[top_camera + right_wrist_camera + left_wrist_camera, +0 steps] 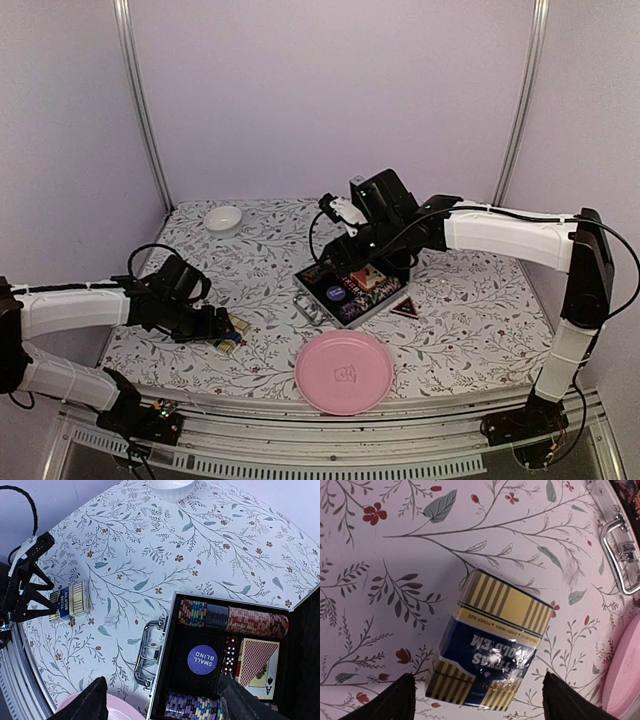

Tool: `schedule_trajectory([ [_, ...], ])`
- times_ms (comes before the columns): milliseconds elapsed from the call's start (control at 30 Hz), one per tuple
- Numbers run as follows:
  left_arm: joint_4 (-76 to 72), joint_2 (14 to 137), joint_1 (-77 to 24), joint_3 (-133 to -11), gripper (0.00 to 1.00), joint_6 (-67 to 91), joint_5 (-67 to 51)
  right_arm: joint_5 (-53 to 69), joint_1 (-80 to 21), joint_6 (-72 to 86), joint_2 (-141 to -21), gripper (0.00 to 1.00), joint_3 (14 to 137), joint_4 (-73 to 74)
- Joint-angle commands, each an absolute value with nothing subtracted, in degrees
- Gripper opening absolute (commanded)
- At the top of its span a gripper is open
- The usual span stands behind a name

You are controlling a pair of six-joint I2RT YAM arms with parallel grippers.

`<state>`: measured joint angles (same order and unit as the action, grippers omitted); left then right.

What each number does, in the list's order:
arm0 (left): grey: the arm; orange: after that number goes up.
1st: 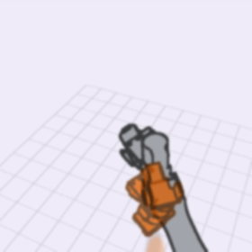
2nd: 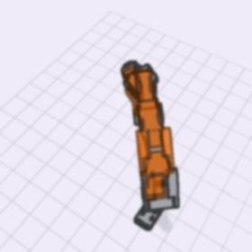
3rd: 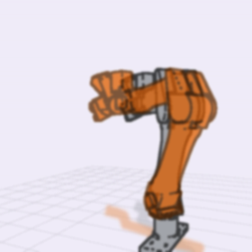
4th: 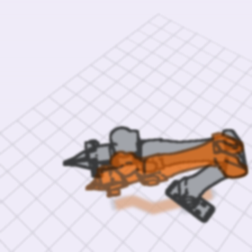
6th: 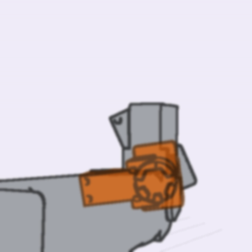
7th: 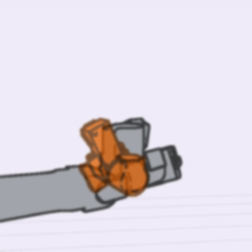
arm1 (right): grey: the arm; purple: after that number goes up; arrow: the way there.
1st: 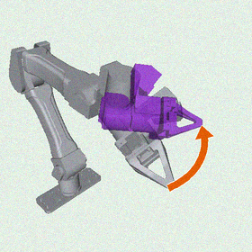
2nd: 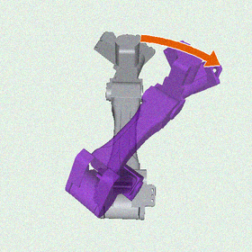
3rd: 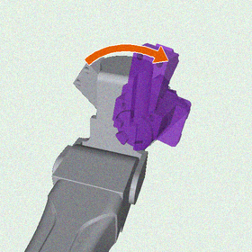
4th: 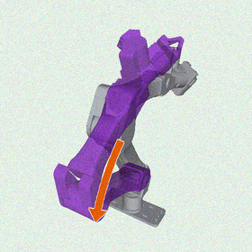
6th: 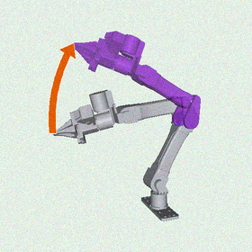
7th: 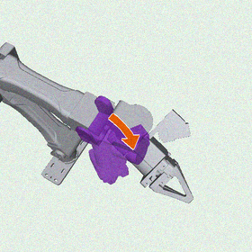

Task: Pack up texas hold em set

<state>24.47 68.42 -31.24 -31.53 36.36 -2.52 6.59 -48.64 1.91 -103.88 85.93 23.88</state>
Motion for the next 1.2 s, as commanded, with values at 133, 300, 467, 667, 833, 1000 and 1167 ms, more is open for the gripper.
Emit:
schedule_trajectory([
  [133,20.5,71.8,-33.0,-30.1,0.88,36.8,-5.5,6.5,-48.5,2.9,-101.7,0.77,85.4,21.9],
  [300,14.7,73.2,-35.8,-29.9,0.88,36.3,-9.8,5.7,-48.4,3.1,-101.8,0.77,85.3,21.8],
  [467,8.0,78.3,-41.2,-33.2,0.88,35.9,-13.1,4.5,-48.5,4.1,-101.5,0.8,85.3,21.9],
  [667,0.9,86.3,-47.9,-37.9,0.88,36.1,-14.1,2.5,-48.5,6.6,-101.4,0.83,84.8,22.4],
  [833,4.8,80.6,-47.7,-37.4,0.89,35.6,-6.4,1.8,-48.6,8.3,-102.1,0.83,84.8,23.0],
  [1000,13.9,68.4,-39.8,-39.0,0.92,31.1,-2.8,1.2,-51.0,7.9,-105.1,0.83,86.6,23.1],
  [1167,20.5,65.1,-23.4,-46.2,0.96,23.5,-8.2,0.0,-56.2,6.4,-112.4,0.83,92.7,23.8],
])
